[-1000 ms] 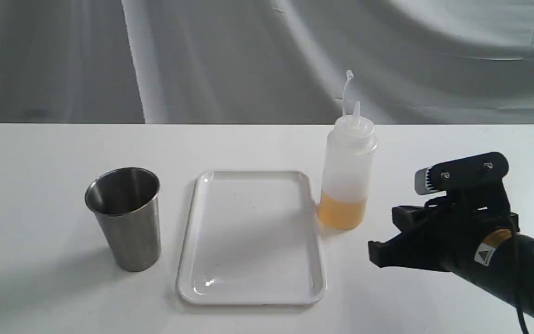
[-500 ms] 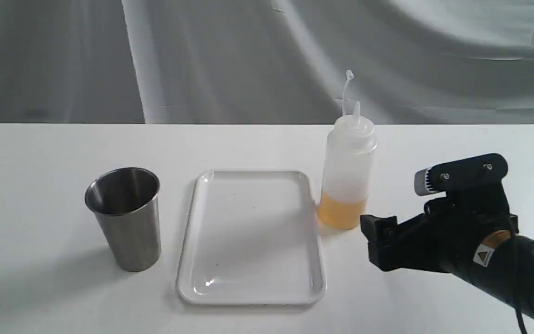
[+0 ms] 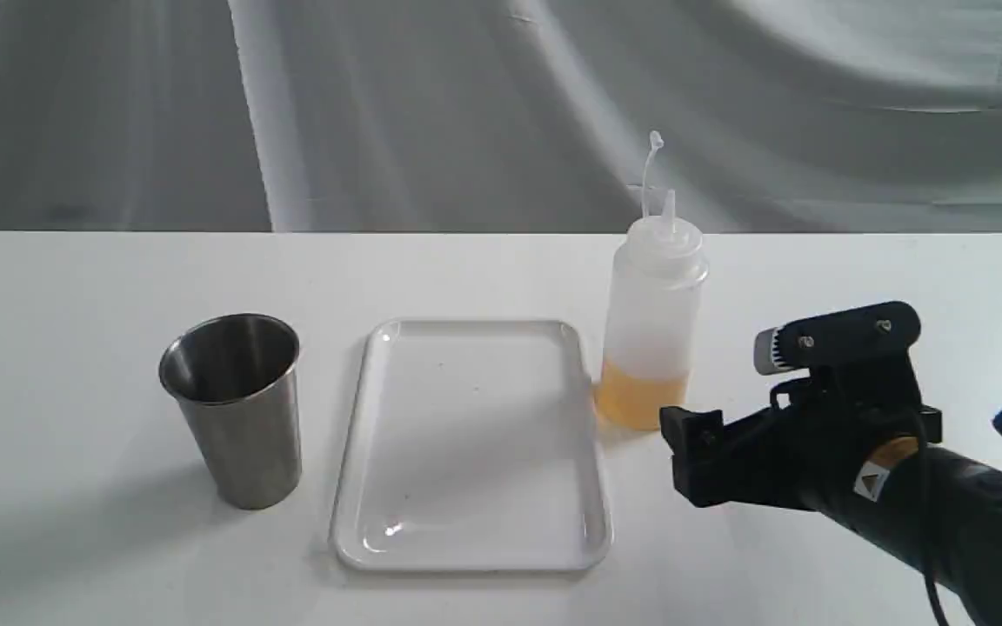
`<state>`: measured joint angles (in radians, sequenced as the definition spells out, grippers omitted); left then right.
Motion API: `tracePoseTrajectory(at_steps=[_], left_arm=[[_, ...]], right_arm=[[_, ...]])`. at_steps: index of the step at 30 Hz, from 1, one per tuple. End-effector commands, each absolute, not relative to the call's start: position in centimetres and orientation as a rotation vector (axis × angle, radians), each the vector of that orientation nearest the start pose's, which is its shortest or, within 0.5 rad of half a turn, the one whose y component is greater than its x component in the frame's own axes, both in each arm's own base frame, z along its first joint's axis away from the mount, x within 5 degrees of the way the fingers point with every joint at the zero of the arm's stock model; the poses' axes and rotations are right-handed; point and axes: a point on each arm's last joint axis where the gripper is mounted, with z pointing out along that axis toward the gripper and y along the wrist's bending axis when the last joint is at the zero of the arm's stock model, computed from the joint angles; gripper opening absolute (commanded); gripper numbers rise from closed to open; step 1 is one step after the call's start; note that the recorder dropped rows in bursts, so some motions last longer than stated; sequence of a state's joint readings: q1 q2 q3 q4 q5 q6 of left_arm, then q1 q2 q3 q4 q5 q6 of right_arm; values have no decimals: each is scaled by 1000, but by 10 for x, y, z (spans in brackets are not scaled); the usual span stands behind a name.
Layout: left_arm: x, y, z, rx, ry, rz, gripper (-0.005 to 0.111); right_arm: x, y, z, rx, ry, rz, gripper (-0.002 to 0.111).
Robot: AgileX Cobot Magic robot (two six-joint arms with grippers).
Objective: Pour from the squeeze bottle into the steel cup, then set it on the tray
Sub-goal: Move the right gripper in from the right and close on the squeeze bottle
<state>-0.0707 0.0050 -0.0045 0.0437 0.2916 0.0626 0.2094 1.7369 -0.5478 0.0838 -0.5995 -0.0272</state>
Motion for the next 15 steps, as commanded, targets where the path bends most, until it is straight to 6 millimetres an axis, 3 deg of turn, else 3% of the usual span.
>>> tracePoseTrajectory(at_steps=[1,15], left_arm=[[55,-3,187,147,1762,32,8],[55,-3,187,147,1762,32,8]], right_arm=[[309,62,139,-139,2033,110,89],[369,73,119,-100,2049,113,89]])
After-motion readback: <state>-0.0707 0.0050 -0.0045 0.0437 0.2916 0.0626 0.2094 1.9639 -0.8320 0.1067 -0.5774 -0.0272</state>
